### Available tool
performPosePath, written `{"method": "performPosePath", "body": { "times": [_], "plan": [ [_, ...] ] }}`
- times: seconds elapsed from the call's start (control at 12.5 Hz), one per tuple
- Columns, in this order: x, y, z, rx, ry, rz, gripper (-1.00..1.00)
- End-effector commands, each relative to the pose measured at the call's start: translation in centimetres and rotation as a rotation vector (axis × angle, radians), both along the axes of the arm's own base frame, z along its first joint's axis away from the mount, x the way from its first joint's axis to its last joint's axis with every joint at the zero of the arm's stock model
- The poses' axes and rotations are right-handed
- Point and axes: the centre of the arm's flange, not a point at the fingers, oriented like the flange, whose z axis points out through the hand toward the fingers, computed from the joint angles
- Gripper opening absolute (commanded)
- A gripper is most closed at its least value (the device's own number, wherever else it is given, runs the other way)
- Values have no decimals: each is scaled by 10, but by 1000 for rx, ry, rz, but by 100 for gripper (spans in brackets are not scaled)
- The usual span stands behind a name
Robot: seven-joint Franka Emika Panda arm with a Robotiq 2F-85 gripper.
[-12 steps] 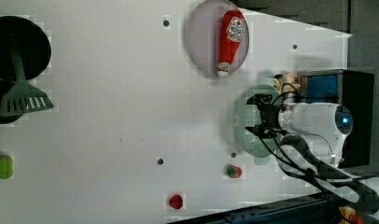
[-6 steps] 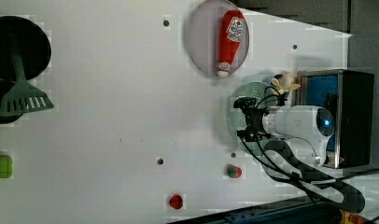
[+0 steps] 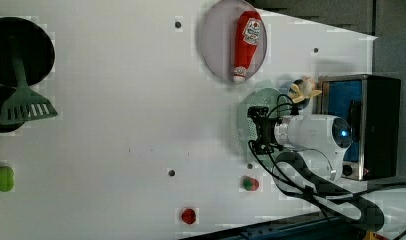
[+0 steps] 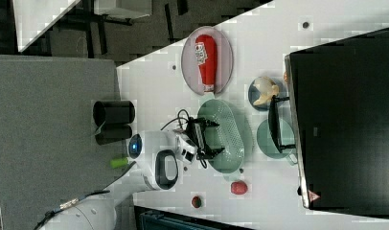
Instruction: Drag strainer right to left.
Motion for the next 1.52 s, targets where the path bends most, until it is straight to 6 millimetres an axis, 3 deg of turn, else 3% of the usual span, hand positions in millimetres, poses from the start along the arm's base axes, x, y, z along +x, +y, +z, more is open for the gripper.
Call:
{"method": "performPosePath", "body": {
  "times": [0.08,0.64,1.52],
  "plan": [
    [6,39,7,21,26,-29,100],
    [13,123,5,32,50,-192,100],
    [18,246,3,79,62,-181,100]
  ]
}}
